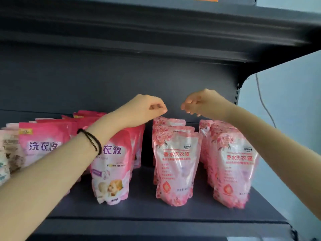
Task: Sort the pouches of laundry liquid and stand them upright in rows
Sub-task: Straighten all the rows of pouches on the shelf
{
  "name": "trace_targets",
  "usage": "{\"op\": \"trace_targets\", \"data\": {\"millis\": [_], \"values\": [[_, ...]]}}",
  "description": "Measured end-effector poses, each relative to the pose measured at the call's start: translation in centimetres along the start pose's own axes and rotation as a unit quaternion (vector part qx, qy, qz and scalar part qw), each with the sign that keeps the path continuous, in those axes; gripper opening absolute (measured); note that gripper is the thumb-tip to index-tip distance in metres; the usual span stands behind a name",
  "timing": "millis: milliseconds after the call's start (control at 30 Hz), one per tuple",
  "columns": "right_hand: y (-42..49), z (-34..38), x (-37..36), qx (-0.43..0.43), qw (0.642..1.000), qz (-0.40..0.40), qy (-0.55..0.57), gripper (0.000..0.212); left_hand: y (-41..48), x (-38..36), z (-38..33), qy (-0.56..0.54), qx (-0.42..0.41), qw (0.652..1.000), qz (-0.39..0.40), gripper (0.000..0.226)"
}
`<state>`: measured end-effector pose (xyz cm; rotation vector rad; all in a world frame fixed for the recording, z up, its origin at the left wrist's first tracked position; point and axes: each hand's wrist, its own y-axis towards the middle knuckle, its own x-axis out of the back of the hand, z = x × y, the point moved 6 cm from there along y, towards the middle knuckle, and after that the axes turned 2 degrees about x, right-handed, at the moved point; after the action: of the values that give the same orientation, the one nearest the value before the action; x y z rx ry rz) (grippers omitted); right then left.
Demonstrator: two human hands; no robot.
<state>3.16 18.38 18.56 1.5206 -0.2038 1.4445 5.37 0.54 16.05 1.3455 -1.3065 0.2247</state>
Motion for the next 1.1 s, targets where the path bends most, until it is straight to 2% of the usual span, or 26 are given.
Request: {"op": "trace_targets", "data": {"millis": [67,167,267,367,467,567,667,900,1000,1100], "values": [[-2.0,-1.0,0.2,-0.041,0.988,-0.087,0.118,0.019,-1.6,-1.0,-0.5,-0.100,0.016,0.989,-0.107,0.016],[-6.0,-1.5,-1.4,-0.065,0.949,-0.221,0.213,0.017,-5.3,-4.0,-0.4,-0.227,0.061,0.936,-0.261,0.021],[-10.2,-2.1,-5.6,-0.083,0.898,-0.312,0.300,0.021,-8.7,-8.8,-0.4,-0.314,0.115,0.880,-0.336,0.024],[-12.5,-3.6,-10.6,-0.161,0.853,-0.320,0.380,0.031,-10.3,-12.1,-0.7,-0.340,0.146,0.851,-0.373,0.030],[-13.4,-4.7,-13.8,-0.207,0.836,-0.298,0.410,0.029,-11.1,-13.8,0.0,-0.373,0.193,0.823,-0.382,0.036],[-13.7,-5.4,-15.1,-0.225,0.848,-0.280,0.390,0.019,-11.8,-15.8,1.0,-0.383,0.236,0.821,-0.351,0.018],[-14.0,-6.1,-15.6,-0.242,0.850,-0.283,0.374,0.022,-12.7,-17.5,2.2,-0.373,0.290,0.819,-0.326,0.015],[-13.3,-5.8,-16.1,-0.235,0.856,-0.261,0.380,0.021,-12.5,-16.6,3.6,-0.336,0.306,0.826,-0.333,0.005],[-13.5,-5.5,-15.5,-0.218,0.869,-0.249,0.367,0.020,-12.7,-15.4,2.7,-0.302,0.269,0.857,-0.318,0.009],[-13.4,-4.9,-12.1,-0.155,0.899,-0.277,0.302,0.020,-12.8,-11.8,0.1,-0.195,0.139,0.910,-0.338,0.018]]}}
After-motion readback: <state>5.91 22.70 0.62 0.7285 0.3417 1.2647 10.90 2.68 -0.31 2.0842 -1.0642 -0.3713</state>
